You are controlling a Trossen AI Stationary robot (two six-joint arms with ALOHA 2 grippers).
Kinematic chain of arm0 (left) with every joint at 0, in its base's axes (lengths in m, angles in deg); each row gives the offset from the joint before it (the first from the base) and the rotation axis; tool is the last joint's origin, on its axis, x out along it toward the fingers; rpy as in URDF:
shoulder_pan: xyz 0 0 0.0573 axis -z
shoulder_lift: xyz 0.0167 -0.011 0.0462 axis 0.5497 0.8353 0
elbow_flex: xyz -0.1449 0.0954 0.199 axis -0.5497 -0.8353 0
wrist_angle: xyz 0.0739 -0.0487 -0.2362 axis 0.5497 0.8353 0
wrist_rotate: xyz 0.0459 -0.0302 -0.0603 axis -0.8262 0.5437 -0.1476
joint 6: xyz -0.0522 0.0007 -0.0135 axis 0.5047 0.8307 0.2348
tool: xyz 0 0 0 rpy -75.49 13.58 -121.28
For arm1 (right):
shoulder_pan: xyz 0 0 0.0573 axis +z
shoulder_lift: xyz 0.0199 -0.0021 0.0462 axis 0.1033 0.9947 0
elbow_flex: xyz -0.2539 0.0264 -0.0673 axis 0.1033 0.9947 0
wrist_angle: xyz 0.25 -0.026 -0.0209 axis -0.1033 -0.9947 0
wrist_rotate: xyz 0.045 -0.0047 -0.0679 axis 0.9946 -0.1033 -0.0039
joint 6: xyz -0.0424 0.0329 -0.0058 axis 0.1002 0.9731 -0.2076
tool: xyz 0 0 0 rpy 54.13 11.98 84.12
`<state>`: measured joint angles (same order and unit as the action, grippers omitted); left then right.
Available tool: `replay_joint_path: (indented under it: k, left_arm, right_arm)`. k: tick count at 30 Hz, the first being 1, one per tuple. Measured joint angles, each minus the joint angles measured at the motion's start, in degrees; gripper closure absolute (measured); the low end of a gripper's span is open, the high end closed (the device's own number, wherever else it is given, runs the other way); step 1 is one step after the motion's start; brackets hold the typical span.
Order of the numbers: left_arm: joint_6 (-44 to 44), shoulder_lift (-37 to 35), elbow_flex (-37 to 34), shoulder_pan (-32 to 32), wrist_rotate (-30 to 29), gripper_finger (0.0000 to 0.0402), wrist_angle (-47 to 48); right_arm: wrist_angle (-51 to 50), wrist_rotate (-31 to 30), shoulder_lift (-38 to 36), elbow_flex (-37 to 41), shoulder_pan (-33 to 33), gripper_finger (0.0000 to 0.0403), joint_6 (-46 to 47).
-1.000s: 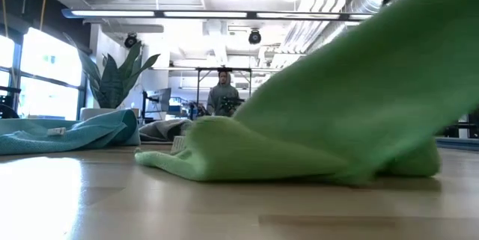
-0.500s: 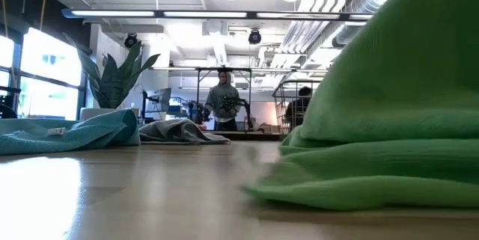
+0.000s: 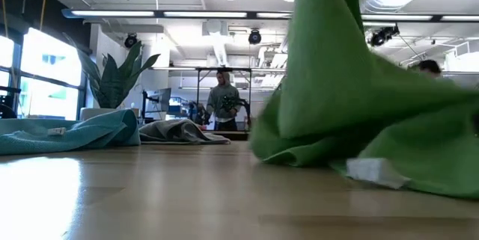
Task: Fold microfiber towels
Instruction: Fold the green microfiber towel
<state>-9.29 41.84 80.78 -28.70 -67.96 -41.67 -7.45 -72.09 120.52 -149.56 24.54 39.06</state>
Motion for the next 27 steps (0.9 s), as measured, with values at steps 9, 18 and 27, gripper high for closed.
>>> replay_joint_path:
  k: [9,18,27]
  left_arm:
    - [-2.5,0.0,0.0,-0.1,0.0,0.0172,0.2]
    - [-3.6,6.1,0.0,-0.2,0.4,0.0172,-2.9]
    - [-3.2,17.0,6.8,-0.3,6.3,0.0172,-14.4]
  right_arm:
    - [-9.2,4.9,4.6,0.7,4.4,0.0403,5.6]
    - [-10.2,-2.9,4.6,0.0,5.2,0.0403,-0.1]
    - [0.5,1.5,4.6,0.0,5.4,0.0403,-1.0]
